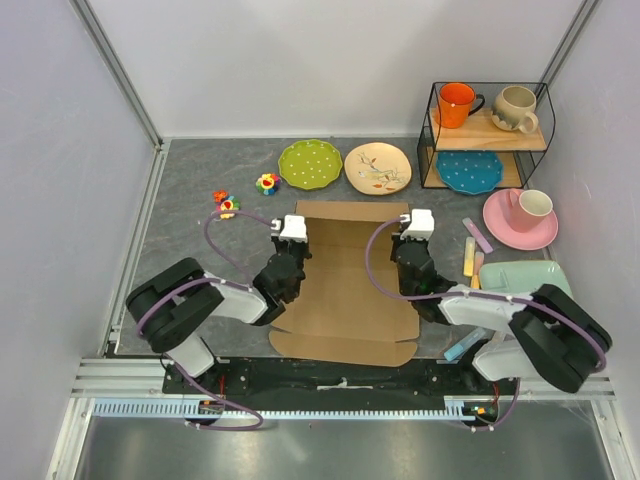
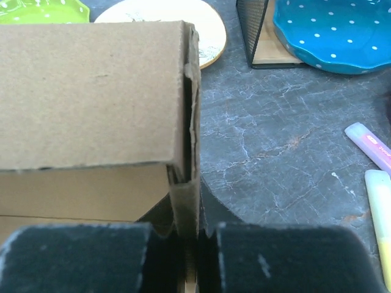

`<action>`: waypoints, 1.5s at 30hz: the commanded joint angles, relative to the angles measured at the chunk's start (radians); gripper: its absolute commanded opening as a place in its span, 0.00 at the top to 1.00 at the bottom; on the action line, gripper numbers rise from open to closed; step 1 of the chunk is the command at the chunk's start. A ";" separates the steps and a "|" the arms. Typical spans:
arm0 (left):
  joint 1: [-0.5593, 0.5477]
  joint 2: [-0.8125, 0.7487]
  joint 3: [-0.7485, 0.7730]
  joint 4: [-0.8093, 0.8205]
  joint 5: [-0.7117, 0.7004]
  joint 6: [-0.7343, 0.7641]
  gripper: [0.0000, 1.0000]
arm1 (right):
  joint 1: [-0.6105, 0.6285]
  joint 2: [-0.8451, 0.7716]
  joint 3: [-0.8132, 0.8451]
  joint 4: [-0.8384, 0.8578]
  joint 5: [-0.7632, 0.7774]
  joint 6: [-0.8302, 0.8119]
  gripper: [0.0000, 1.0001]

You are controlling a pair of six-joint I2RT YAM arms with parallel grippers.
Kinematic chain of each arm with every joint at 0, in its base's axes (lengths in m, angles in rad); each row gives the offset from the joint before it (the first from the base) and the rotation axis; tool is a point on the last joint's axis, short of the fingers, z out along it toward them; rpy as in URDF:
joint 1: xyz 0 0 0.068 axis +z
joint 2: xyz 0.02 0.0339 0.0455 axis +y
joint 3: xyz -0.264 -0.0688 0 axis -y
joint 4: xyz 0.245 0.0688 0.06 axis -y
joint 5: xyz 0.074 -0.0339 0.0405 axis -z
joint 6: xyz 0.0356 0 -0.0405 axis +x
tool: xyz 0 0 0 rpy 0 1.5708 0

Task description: Fold the paper box

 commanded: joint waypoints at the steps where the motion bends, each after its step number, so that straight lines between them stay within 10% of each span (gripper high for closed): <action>1: 0.009 0.104 0.039 0.277 -0.106 0.081 0.96 | -0.001 0.107 0.054 0.129 0.033 0.041 0.97; 12: -0.005 0.147 -0.056 0.188 -0.220 -0.036 0.98 | 0.005 -0.023 -0.035 -0.162 -0.057 0.239 0.40; 26: -0.005 0.201 0.013 0.296 -0.151 0.227 0.98 | 0.071 -0.661 0.043 -0.712 -0.109 0.269 0.02; 32: -0.005 0.229 -0.016 0.336 -0.091 0.216 0.98 | 0.030 -0.579 0.233 -0.713 -0.112 0.276 0.02; 45: -0.006 0.223 -0.045 0.315 -0.022 0.141 0.98 | -0.369 -0.153 0.365 -0.474 -0.635 0.426 0.02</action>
